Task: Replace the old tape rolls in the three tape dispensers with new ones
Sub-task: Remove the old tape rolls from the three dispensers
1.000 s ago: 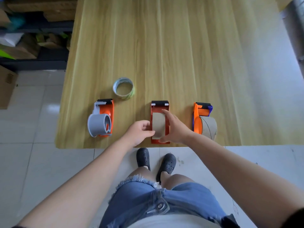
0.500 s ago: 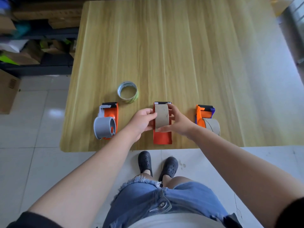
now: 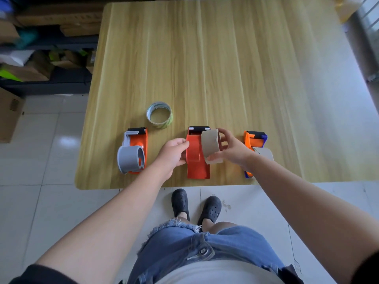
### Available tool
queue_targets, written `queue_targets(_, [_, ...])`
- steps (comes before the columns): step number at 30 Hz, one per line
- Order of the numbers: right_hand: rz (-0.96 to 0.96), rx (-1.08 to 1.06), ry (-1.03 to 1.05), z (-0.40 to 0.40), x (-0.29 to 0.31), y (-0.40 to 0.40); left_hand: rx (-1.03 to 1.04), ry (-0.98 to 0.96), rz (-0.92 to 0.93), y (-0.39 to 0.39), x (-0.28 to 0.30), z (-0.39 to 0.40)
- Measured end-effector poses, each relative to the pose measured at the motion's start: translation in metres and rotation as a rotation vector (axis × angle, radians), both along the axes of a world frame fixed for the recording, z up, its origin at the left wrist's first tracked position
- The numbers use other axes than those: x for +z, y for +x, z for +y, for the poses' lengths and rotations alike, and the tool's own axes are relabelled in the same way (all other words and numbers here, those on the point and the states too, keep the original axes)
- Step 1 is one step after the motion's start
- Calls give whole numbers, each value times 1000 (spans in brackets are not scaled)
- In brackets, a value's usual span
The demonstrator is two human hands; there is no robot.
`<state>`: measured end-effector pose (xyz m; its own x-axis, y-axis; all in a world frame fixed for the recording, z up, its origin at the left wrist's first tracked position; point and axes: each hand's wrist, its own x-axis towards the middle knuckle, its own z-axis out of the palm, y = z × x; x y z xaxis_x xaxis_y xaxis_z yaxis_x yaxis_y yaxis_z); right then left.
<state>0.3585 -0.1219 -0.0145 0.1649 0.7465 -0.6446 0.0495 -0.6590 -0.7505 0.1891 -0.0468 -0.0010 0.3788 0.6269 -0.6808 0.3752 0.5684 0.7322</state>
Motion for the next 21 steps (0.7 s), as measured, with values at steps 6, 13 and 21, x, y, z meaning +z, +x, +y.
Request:
queue_targets(6, [-130, -143, 70, 0, 7, 17, -25, 0, 95, -4, -12, -12])
queue_targets(13, [-294, 0, 42, 24, 18, 22, 12, -123, 120, -7, -28, -24])
queue_targets(21, [-649, 230, -4, 60, 13, 25, 65, -95, 161, -11, -36, -2])
